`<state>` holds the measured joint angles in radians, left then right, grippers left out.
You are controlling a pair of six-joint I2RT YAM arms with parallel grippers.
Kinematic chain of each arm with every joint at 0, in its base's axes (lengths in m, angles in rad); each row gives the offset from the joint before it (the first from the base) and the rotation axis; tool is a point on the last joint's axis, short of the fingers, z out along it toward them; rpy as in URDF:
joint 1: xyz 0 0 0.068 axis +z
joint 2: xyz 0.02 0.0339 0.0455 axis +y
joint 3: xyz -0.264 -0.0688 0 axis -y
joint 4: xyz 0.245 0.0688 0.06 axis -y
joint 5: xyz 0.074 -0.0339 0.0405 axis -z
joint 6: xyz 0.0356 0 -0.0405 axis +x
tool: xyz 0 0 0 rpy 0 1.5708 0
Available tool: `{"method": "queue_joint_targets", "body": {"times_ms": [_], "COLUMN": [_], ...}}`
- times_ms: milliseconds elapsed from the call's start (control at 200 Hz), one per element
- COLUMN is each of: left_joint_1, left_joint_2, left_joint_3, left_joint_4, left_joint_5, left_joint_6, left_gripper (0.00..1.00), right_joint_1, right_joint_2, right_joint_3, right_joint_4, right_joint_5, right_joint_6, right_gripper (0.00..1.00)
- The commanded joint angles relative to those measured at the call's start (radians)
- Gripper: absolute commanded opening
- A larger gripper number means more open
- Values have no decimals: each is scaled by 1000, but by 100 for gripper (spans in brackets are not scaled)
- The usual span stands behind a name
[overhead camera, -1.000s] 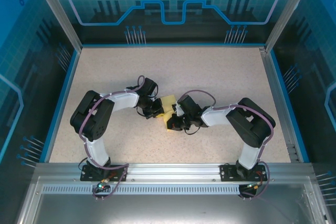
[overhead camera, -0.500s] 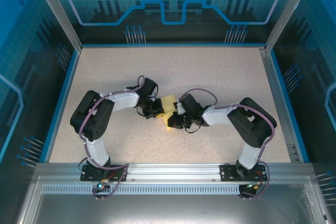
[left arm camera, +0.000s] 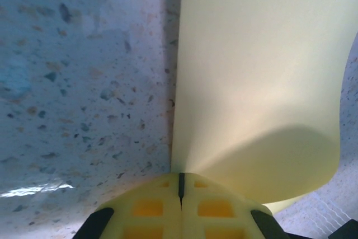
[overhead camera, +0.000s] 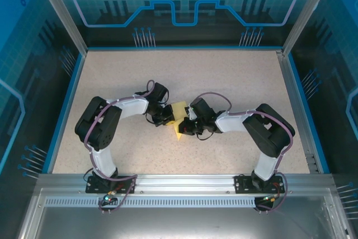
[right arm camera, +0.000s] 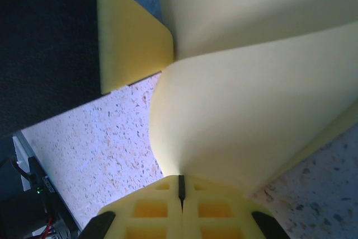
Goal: Fold a paper plane with a square sheet of paper (pick it up from the middle)
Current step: Third fold the triangle at the center of the table.
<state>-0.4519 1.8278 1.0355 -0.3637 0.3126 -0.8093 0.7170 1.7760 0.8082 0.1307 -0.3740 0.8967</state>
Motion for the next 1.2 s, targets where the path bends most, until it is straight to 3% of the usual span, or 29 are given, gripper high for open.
{"method": "queue_joint_targets", "body": {"times_ms": [0, 200, 510, 1195], "left_joint_1": [-2, -2, -16, -42], "left_joint_2": [-77, -148, -140, -41], "left_joint_3": [34, 1, -75, -46], "left_joint_4": [-65, -49, 80, 89], "left_joint_5": [-87, -104, 39, 55], "left_joint_6": [19, 4, 4, 12], "left_gripper": [4, 14, 10, 6], "right_joint_1": [-14, -14, -15, -18], "right_joint_2": [19, 23, 37, 56], "right_joint_3": [18, 21, 39, 52], "right_joint_4": [-25, -24, -29, -43], "right_joint_5": [14, 15, 23, 32], "right_joint_6": [-16, -13, 5, 19], "right_gripper": [0, 0, 0, 0]}}
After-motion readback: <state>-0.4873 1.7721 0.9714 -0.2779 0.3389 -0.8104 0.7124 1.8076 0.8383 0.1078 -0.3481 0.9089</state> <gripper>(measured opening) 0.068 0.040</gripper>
